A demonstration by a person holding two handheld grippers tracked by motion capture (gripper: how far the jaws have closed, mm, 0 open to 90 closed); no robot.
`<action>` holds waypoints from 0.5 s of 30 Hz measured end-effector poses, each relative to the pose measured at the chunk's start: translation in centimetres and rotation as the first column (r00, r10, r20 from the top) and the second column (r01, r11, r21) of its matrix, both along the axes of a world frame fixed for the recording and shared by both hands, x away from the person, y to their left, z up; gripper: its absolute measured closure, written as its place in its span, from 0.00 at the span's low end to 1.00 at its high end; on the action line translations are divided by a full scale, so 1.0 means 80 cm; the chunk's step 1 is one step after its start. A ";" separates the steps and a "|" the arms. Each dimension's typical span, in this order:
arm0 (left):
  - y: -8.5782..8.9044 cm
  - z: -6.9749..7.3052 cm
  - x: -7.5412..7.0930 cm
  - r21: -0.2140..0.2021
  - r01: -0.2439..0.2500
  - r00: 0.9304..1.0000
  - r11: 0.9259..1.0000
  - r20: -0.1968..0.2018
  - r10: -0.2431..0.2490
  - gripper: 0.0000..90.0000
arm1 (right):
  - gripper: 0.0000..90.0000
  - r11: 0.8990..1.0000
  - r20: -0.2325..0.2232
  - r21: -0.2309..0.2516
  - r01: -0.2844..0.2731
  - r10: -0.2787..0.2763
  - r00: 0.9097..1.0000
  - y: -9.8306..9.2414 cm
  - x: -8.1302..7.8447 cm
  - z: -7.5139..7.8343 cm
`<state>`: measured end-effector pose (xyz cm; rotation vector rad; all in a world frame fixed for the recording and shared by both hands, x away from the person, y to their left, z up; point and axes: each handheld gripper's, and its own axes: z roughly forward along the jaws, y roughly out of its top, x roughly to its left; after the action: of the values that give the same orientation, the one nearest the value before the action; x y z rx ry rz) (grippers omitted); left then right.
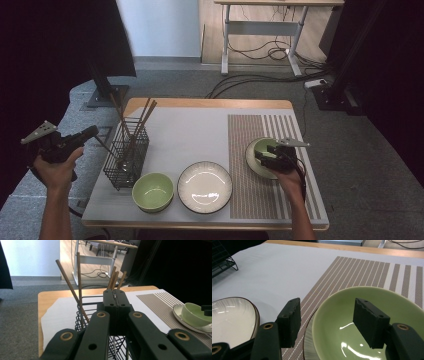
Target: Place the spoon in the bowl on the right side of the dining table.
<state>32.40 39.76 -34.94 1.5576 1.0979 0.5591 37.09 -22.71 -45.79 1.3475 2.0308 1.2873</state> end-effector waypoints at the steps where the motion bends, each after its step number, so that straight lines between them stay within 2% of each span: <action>1: 0.000 0.002 -0.001 0.003 0.002 1.000 1.000 0.002 -0.002 1.00 | 0.44 1.000 0.004 0.002 0.000 0.000 1.000 0.001 0.000 0.001; 15: -0.006 0.020 -0.007 0.008 0.018 1.000 1.000 0.014 -0.018 1.00 | 0.43 1.000 0.003 0.009 0.008 -0.008 1.000 -0.003 -0.001 0.001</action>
<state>31.83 39.29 -33.35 1.5669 1.0713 0.5617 36.97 -22.99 -45.73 1.3554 2.0175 1.2952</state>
